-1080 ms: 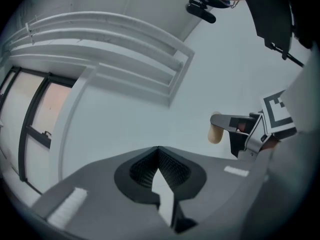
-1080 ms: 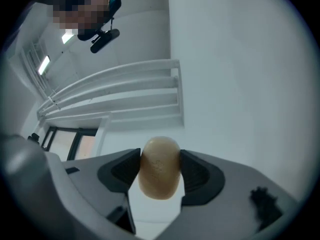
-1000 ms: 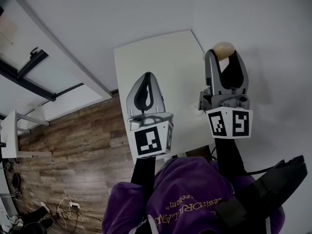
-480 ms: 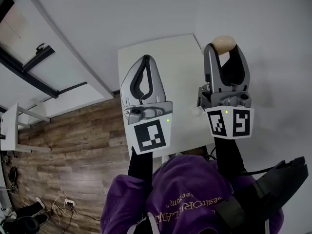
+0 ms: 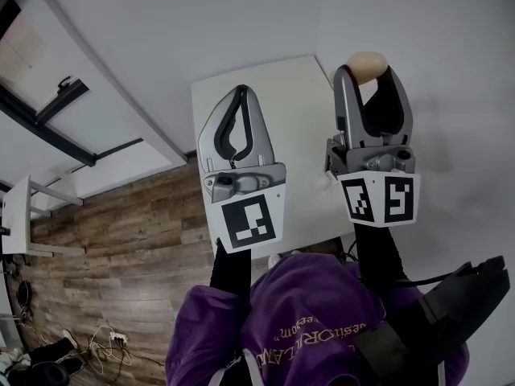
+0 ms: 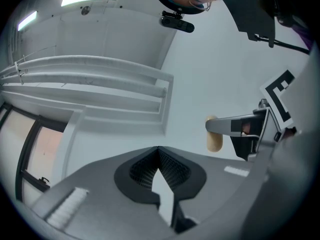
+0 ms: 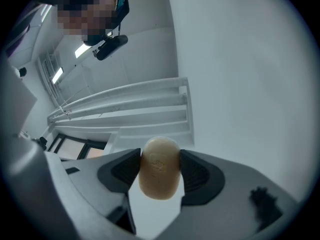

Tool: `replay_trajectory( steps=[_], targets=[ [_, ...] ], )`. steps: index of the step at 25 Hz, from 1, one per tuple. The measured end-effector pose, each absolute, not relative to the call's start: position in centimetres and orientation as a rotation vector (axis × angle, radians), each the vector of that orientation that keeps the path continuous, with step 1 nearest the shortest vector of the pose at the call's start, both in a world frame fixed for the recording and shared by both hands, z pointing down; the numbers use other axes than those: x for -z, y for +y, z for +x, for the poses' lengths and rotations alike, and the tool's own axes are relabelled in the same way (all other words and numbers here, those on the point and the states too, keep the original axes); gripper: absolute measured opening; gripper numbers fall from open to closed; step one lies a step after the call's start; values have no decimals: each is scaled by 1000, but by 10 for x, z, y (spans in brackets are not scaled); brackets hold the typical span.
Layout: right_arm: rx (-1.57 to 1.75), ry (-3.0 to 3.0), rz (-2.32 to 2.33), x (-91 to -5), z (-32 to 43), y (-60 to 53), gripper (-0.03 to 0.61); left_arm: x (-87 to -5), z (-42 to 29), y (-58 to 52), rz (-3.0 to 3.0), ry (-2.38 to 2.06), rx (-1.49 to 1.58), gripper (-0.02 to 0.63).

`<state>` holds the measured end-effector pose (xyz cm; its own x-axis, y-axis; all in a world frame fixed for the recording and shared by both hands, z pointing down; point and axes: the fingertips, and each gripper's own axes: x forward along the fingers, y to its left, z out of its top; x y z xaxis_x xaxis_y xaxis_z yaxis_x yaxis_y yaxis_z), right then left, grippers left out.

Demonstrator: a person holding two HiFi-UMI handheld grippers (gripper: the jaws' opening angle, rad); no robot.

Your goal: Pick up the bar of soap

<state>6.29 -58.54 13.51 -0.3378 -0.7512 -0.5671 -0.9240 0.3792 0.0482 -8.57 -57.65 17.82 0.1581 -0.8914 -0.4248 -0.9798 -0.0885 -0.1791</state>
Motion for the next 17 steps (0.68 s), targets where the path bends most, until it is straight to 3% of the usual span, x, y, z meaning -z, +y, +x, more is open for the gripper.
replay_trajectory(
  steps=[17],
  targets=[
    [-553,2190,-1448,-131,52,-579,258,-172,-95,-572,-2023,1773,-305,5]
  ],
)
